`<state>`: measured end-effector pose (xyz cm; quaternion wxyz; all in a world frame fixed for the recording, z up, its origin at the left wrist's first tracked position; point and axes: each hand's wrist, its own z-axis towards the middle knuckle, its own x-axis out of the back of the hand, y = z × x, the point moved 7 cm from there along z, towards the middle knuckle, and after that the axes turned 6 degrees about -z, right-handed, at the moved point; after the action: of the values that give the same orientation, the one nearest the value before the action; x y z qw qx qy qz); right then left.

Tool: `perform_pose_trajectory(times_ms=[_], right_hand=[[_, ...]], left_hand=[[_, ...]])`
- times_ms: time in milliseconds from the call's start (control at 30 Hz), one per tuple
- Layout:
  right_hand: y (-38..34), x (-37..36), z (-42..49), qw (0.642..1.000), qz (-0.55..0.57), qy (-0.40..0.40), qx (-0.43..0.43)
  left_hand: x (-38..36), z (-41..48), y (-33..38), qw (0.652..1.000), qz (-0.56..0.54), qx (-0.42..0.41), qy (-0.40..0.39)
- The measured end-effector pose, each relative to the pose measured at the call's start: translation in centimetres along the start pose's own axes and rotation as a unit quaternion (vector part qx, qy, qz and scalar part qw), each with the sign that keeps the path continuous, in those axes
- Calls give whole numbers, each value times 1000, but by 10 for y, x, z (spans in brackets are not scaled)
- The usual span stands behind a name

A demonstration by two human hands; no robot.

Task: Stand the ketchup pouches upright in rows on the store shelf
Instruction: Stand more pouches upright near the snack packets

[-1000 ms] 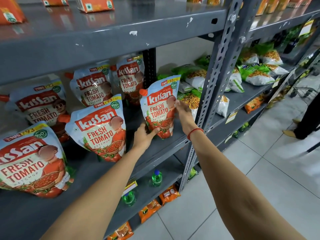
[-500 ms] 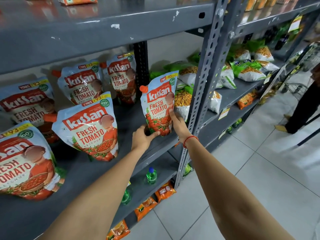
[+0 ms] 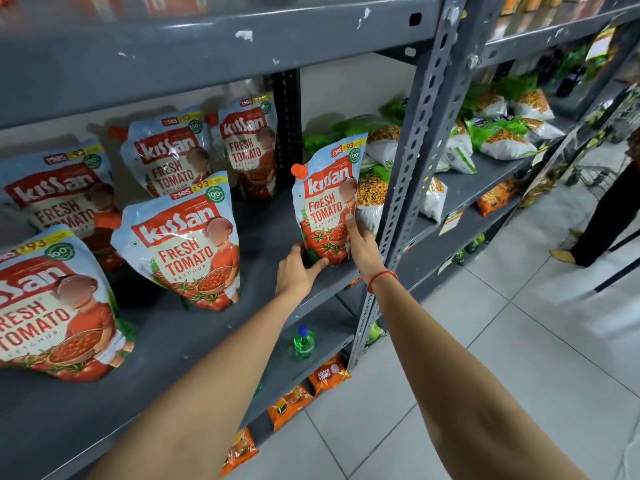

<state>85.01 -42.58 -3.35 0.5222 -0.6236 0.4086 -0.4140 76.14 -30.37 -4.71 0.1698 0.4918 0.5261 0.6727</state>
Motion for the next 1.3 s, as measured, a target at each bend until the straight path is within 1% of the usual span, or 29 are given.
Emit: perform_pose_trajectory(times_ms=[33,67,133,167,200,267,333,367,433,467,500,567,633,700,800,967,1133,1300], right_hand=[[-1,1,-7,999,-28,34,12],[1,4,-16,995,-52,85,20],[5,3,-44,976,-86,196,41],[6,-5,-60,968,-92,227,63],[8,-17,-77,964,-90,235,86],[10,-48,-101,970,-75,200,118],[10,-82,-104,983,-77,110,125],[8,-101,-101,987,-88,53,121],[5,-135,-95,989,-95,-60,95],[5,-150,-92,989,-79,-105,70],[6,-161,-89,987,-57,-141,43],[9,-175,-83,981,-24,-193,8],[10,-181,-80,975,-15,-221,9],[9,-182,-76,973,-23,-230,19],[10,-175,-72,972,-45,-228,30],[15,-144,-73,975,-56,-208,47],[13,-114,-73,978,-65,-193,36],[11,-104,-75,980,-58,-188,21]], left_hand=[[1,-5,1,1000,-11,0,-6],[3,-12,2,1000,-29,-8,-6],[16,-32,5,997,-62,-52,7],[27,-44,4,994,-75,-82,20],[41,-57,1,989,-85,-113,38],[77,-84,-13,978,-94,-161,91],[113,-104,-32,967,-83,-183,159],[132,-112,-44,960,-76,-177,204],[165,-120,-72,947,-67,-128,287],[175,-118,-83,947,-69,-89,300],[179,-111,-92,955,-72,-47,283],[177,-92,-102,977,-76,9,199],[173,-74,-103,989,-75,31,120],[170,-62,-103,994,-68,46,75],[168,-61,-102,993,-68,44,88],[150,-72,-87,994,-33,18,101],[125,-78,-67,995,-27,6,91],[115,-84,-62,996,-18,2,87]])
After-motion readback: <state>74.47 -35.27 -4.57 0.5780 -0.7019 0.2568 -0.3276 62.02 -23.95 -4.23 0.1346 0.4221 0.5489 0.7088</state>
